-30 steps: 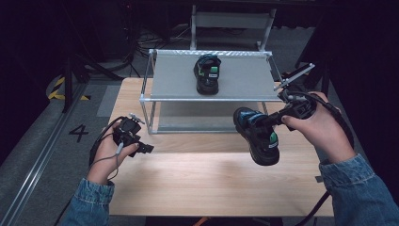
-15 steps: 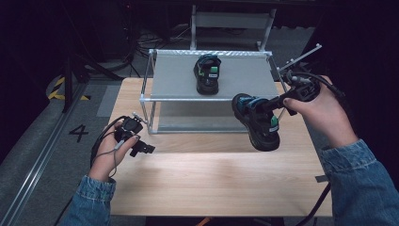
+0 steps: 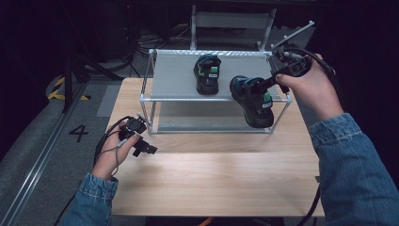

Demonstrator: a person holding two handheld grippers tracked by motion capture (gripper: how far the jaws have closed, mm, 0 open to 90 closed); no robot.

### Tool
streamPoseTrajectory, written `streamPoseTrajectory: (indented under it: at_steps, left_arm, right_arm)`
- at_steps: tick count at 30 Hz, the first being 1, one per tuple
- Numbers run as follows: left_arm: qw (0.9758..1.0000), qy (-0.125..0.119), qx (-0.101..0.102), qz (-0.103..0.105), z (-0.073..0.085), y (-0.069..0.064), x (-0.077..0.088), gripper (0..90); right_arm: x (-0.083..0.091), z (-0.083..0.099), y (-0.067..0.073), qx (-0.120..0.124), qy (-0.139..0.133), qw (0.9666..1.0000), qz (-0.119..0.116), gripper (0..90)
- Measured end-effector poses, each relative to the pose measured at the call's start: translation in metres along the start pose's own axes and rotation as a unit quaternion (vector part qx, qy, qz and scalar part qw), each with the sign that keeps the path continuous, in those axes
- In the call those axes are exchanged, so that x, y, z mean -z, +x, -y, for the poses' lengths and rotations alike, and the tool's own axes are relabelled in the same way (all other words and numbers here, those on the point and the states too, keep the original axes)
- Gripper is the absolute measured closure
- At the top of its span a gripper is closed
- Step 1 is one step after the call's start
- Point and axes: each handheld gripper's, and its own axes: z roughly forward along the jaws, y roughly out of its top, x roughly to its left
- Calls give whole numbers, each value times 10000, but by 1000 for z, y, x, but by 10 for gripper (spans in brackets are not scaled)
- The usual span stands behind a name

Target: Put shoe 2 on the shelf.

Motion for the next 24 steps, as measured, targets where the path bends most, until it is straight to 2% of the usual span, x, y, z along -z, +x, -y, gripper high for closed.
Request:
streamPoseTrajectory:
  at_steps: [4, 12, 18, 24]
  left_arm:
    - [10000, 28, -14, -6, 1, 1, 0, 200]
    - [10000, 0, -7, 52, 3, 3, 1, 200]
    - [10000, 37, -59, 65, 8, 3, 0, 197]
    - [10000, 58, -28, 14, 15, 4, 0, 198]
  right_arm:
    - [-6, -17, -5, -56, 7, 10000, 62, 735]
    - [-22, -39, -14, -222, -70, 9997, 76, 735]
    - [-36, -54, -25, -393, -32, 9990, 188, 735]
    - [-48, -63, -34, -532, -63, 9983, 244, 735]
